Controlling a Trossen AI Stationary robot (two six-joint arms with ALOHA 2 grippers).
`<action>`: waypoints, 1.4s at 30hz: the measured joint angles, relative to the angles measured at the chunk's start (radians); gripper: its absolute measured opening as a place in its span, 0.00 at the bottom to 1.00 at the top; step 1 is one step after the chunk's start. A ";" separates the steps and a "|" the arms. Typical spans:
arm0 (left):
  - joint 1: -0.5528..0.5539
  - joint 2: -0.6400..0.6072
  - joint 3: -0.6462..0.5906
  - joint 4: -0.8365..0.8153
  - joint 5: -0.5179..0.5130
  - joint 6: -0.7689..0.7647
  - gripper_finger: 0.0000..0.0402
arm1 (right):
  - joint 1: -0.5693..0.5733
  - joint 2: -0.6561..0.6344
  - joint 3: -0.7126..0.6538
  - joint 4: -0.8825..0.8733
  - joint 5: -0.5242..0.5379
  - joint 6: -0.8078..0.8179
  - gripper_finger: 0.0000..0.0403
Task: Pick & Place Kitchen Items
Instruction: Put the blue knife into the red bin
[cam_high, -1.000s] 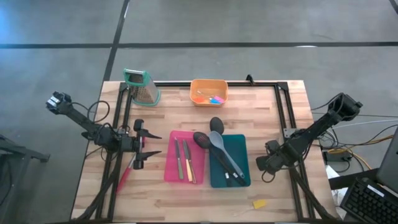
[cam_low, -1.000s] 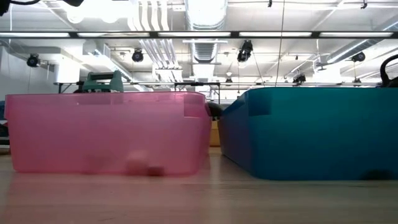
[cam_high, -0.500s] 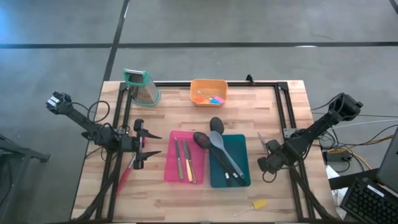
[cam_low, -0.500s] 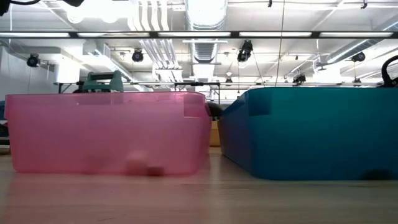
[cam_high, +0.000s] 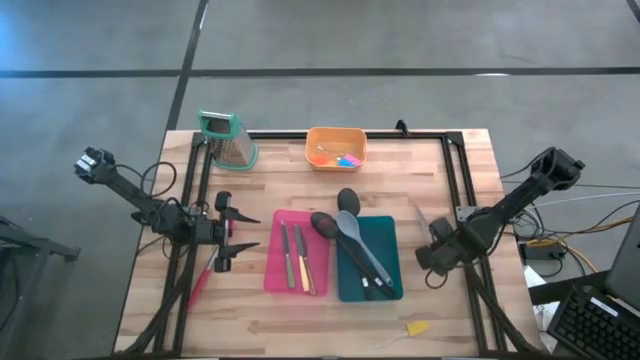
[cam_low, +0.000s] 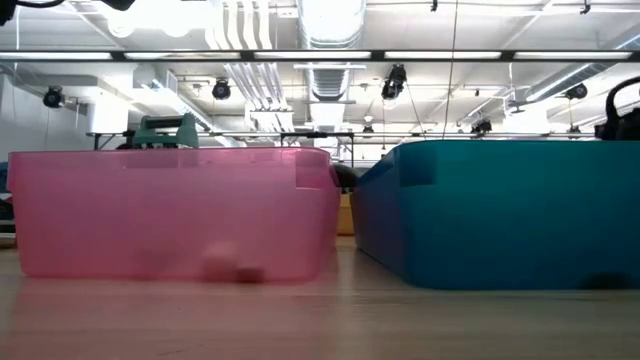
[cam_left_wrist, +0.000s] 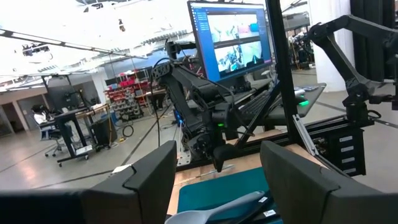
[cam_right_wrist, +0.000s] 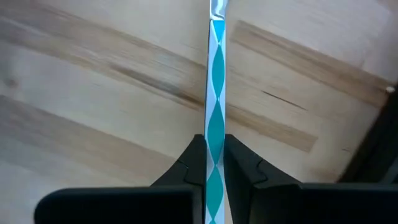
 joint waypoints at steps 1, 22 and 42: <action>0.000 0.000 0.000 0.000 0.000 0.000 0.59 | 0.000 -0.014 0.000 0.001 0.017 0.000 0.05; 0.000 0.000 0.001 0.008 0.000 0.001 0.59 | 0.000 -0.081 0.300 0.016 0.523 -0.318 0.05; 0.079 0.073 0.002 0.084 0.000 -0.035 0.59 | -0.014 0.236 0.730 0.134 0.923 -0.967 0.05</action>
